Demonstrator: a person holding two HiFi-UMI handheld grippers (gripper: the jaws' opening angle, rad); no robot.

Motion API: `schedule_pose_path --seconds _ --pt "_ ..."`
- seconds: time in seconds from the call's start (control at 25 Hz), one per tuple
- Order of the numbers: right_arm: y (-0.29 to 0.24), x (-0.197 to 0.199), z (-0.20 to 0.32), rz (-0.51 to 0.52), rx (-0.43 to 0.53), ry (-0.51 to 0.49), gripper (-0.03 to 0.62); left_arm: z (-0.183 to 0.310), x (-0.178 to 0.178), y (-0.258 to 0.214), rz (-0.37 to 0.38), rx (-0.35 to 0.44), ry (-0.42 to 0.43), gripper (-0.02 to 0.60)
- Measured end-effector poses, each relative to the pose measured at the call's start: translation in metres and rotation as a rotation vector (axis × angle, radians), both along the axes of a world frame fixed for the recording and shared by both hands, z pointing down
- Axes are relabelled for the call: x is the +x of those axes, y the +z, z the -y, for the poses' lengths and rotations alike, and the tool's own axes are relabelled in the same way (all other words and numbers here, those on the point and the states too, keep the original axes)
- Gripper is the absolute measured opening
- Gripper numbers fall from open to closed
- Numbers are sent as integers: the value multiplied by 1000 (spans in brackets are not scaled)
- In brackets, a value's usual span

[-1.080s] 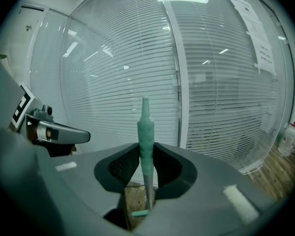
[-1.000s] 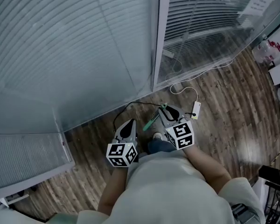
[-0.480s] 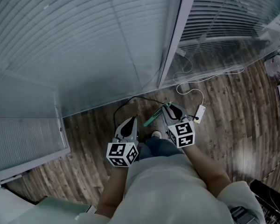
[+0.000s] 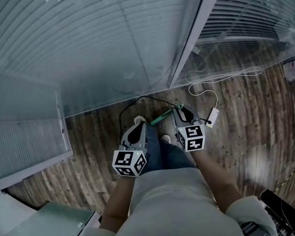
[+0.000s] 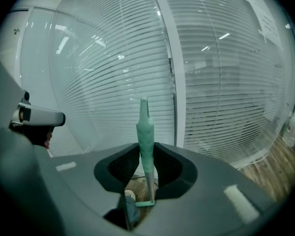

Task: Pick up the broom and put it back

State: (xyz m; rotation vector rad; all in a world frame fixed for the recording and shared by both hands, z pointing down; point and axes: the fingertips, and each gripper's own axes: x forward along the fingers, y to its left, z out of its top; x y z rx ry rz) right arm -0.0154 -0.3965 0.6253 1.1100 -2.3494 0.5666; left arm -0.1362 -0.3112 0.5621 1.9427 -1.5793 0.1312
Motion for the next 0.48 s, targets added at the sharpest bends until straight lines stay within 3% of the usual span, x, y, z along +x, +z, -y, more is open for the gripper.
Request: schedule_pose_path --seconds 0.48 --pt "38 -9 37 -28 -27 33 97 30 -12 20 -9 -8 27 6"
